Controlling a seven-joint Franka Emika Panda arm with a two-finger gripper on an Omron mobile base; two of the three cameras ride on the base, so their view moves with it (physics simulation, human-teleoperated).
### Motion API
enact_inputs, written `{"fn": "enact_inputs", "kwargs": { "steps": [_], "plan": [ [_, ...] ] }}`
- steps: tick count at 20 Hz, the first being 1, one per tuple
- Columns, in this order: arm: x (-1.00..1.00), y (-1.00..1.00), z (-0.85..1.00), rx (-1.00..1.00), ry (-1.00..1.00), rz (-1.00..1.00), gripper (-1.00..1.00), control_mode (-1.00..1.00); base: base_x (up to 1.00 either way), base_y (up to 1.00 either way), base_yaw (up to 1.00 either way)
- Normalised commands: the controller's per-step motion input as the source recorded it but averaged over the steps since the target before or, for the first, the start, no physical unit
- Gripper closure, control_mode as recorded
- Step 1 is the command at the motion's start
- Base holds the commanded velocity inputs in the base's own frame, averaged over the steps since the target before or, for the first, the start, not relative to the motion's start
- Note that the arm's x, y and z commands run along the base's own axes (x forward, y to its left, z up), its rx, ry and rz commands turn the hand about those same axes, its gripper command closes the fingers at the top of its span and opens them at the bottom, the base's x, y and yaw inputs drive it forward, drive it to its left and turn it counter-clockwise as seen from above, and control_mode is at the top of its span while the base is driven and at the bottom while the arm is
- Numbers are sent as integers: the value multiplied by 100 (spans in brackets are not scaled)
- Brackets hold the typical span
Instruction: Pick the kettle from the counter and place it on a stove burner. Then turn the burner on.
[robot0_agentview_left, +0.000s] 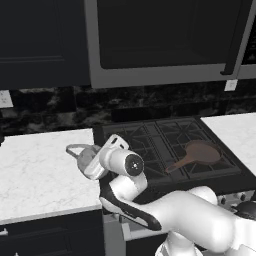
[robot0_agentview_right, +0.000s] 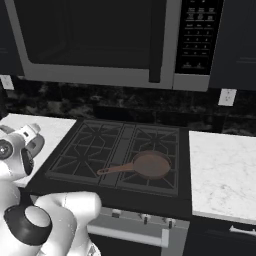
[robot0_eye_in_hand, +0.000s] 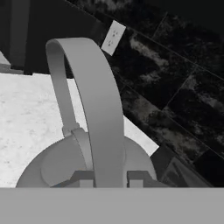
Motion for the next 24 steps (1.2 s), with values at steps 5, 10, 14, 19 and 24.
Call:
{"fn": "enact_inputs", "kwargs": {
  "steps": [5,10,14,19,24],
  "plan": [
    [0,-43,86,12,1,-23,100,-100,0,0,0],
    [-1,-23,49,9,13,-15,100,-100,0,0,0],
    [-14,-1,10,0,12,-7,100,-100,0,0,0],
    [0,-28,-4,13,0,-9,100,-100,0,0,0],
    [0,-67,-15,33,0,-14,100,-100,0,0,0]
  ]
}}
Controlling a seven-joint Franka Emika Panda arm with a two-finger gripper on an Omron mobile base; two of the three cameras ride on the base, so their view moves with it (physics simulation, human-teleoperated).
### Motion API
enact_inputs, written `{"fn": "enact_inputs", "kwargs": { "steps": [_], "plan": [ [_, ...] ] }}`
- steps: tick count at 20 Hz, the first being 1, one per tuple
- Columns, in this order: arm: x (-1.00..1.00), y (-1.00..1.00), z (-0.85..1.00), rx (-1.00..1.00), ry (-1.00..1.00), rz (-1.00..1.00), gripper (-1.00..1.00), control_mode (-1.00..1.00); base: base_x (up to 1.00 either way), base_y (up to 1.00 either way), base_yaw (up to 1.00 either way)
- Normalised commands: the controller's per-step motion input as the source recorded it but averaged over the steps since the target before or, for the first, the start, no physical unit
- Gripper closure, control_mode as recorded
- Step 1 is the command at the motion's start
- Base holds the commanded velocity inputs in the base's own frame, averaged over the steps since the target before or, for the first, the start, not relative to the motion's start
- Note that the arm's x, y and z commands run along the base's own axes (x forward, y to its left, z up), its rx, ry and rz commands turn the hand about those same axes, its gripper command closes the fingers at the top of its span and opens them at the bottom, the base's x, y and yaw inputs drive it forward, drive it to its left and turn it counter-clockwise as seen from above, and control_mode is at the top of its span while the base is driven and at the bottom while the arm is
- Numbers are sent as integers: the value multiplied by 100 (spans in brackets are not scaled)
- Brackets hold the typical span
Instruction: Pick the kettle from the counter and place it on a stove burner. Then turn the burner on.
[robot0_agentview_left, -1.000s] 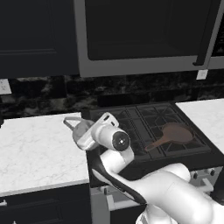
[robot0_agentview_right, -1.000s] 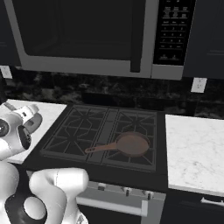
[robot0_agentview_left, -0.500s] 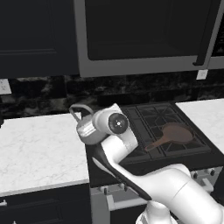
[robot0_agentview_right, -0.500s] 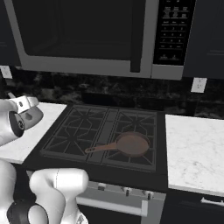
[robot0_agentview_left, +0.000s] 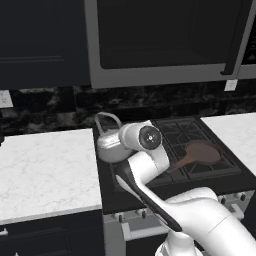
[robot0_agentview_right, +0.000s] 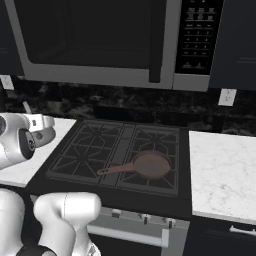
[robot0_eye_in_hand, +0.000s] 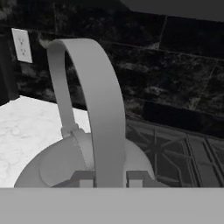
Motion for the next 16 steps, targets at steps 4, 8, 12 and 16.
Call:
{"fn": "enact_inputs", "kwargs": {
  "steps": [4,8,12,16],
  "plan": [
    [0,-70,-16,40,0,-14,100,-100,0,0,0],
    [0,-51,0,29,5,-6,100,-100,0,0,0],
    [3,-14,0,9,2,0,100,-100,0,0,0],
    [1,-1,-11,0,2,-2,100,-100,0,0,0]
  ]
}}
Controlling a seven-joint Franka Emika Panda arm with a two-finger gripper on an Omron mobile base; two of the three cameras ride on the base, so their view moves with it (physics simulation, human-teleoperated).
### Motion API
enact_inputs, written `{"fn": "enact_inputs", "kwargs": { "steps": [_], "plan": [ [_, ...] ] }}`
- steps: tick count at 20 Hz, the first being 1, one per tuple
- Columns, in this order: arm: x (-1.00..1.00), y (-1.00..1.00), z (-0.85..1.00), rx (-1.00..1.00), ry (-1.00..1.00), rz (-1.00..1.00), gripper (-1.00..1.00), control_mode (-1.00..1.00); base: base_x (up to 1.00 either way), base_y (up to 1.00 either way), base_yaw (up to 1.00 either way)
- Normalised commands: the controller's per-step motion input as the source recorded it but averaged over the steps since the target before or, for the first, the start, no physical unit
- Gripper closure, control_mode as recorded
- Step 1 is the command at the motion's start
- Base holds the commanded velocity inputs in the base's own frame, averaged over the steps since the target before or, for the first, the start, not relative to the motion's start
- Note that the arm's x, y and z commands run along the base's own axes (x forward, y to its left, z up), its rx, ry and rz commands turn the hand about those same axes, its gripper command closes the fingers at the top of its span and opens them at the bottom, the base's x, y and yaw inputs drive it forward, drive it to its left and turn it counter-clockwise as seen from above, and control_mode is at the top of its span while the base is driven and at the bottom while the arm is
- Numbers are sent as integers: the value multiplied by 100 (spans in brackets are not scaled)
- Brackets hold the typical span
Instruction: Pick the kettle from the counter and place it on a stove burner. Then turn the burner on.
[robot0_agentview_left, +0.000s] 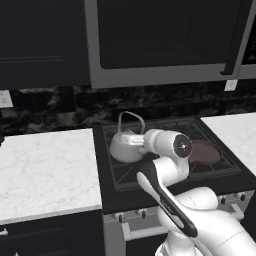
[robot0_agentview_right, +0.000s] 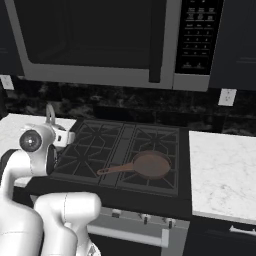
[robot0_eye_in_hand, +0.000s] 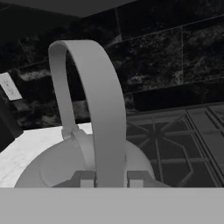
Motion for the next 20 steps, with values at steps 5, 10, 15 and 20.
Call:
{"fn": "enact_inputs", "kwargs": {
  "steps": [5,10,15,20],
  "plan": [
    [2,-1,-12,0,0,-8,100,-100,0,0,0],
    [10,-13,-8,0,1,-11,100,-100,0,0,0],
    [19,-28,-17,-1,4,-11,100,-100,0,0,0],
    [18,-27,-32,-3,7,-10,100,-100,0,0,0]
  ]
}}
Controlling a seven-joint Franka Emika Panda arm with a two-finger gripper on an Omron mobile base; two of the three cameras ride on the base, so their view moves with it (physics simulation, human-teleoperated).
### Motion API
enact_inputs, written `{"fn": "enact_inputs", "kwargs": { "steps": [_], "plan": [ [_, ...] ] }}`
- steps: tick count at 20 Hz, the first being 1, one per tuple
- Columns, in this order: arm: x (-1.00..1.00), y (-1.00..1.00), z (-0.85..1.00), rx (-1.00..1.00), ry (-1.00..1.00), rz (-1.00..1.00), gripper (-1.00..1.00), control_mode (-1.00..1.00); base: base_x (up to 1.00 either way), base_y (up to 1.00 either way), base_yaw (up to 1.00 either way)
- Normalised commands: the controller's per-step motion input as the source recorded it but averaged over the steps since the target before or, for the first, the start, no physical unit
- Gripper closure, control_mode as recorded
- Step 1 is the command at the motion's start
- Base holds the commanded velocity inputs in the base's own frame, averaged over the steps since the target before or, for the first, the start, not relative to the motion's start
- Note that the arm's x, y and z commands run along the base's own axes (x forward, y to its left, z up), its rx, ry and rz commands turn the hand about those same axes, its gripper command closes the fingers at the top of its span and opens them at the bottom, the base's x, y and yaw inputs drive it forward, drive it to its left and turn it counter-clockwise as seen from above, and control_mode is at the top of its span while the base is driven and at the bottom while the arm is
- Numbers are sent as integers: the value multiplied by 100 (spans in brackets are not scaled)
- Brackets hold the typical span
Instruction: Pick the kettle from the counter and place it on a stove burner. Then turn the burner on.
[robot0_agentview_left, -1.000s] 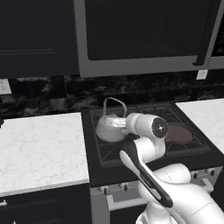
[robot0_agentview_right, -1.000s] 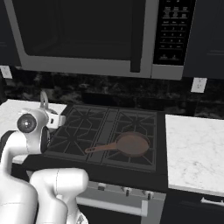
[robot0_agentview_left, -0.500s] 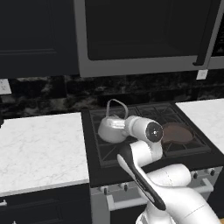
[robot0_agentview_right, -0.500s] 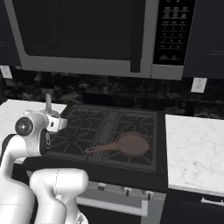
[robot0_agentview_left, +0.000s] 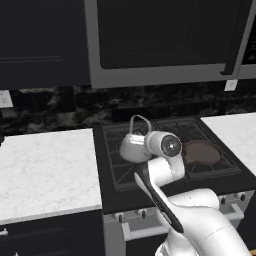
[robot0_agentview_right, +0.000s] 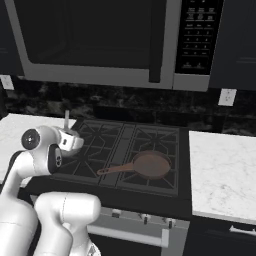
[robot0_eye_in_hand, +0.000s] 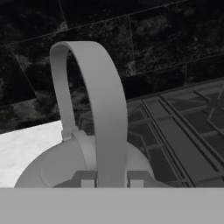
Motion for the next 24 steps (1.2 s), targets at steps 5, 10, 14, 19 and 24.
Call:
{"fn": "enact_inputs", "kwargs": {
  "steps": [5,10,14,19,24],
  "plan": [
    [17,-13,-43,-4,4,-8,100,-100,0,0,0],
    [16,-1,-47,-4,0,-7,100,-100,0,0,0],
    [13,-3,-48,-4,0,-6,100,-100,0,0,0],
    [15,-9,-43,-2,0,-6,100,-100,0,0,0],
    [15,-10,-39,-2,0,-6,100,-100,0,0,0]
  ]
}}
